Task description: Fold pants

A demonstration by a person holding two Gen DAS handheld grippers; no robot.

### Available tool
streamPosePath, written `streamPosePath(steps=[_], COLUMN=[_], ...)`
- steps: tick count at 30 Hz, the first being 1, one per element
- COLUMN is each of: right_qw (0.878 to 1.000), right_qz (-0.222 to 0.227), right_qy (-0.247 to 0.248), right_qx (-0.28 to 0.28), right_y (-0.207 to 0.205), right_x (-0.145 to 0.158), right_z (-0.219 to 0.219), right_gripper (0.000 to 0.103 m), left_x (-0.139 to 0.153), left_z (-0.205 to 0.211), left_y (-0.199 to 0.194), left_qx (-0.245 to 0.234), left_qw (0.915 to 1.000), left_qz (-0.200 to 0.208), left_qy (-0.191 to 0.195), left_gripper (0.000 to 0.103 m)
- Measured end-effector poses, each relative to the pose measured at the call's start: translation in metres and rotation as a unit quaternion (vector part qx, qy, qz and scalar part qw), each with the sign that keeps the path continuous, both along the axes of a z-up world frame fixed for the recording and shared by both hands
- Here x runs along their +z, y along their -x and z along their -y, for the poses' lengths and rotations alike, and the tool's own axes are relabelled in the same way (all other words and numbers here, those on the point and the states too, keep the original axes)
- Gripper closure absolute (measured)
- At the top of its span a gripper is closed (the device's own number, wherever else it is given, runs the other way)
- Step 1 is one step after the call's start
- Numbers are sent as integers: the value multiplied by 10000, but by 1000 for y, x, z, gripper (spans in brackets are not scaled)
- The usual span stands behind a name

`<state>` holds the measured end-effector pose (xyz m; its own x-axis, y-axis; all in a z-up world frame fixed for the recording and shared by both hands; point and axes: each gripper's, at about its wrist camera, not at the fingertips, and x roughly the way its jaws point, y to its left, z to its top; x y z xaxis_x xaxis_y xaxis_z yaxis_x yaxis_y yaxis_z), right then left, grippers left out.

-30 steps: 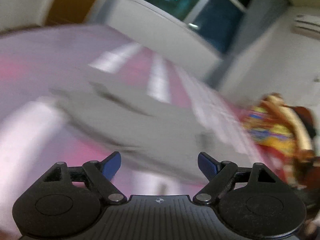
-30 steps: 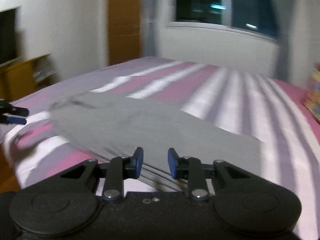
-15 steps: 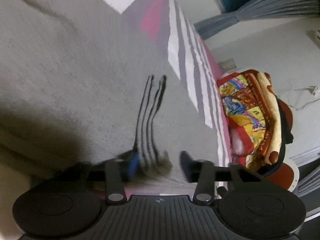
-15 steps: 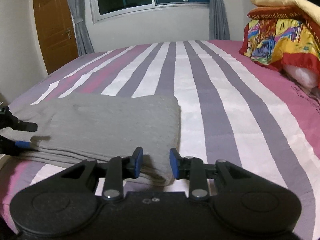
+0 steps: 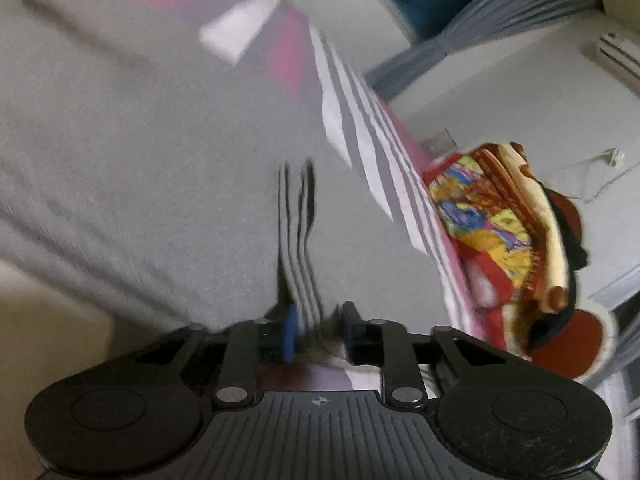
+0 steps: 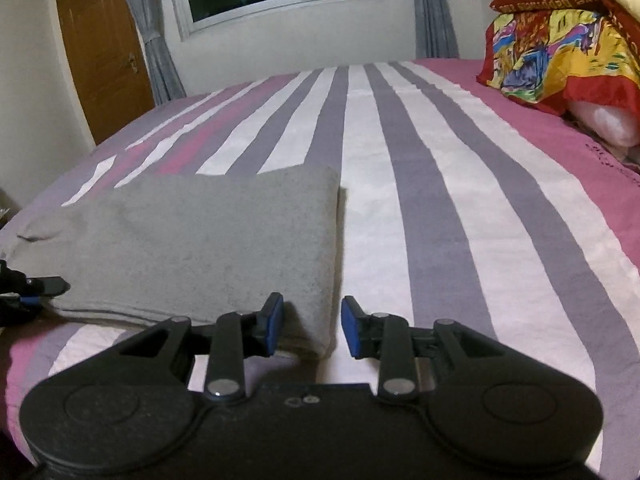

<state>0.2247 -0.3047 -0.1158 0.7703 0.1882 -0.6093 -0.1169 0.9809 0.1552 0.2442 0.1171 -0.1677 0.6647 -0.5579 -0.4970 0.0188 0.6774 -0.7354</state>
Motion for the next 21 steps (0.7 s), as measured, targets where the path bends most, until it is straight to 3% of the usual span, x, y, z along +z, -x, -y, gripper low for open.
streamPosePath(steps=[1,2,6,7,10,17,21], right_qw=[10000,10000,9993,9992,9992,9984,9980], right_qz=[58,64,-286,-302,-301,-444,-557], right_qy=[-2,15,254,247,272,344,209], right_qx=[2,37,47,20,-16,-112,-228], right_y=[0,-2,-25,-30,-50,-123,-156], right_x=[2,2,-11,-13,-13,-11,-13], right_z=[0,0,-3,-3,-5,-6,-6], right_gripper=[70,70,71,71,71,71,65], left_x=[7,13,19,17,9,1,-2], left_z=[-4,-8,-10,-5,5,17,19], left_y=[1,1,-36,-46,-75,-129,-141], left_qx=[88,155,-31,-144,-424,-370,-359], left_qw=[9998,9993,9985,9983,9956,9958,9951], left_qz=[152,265,169,146,83,52,35], left_qy=[-136,-205,-528,-537,-826,-840,-918], left_gripper=[55,50,50,50,69,72,72])
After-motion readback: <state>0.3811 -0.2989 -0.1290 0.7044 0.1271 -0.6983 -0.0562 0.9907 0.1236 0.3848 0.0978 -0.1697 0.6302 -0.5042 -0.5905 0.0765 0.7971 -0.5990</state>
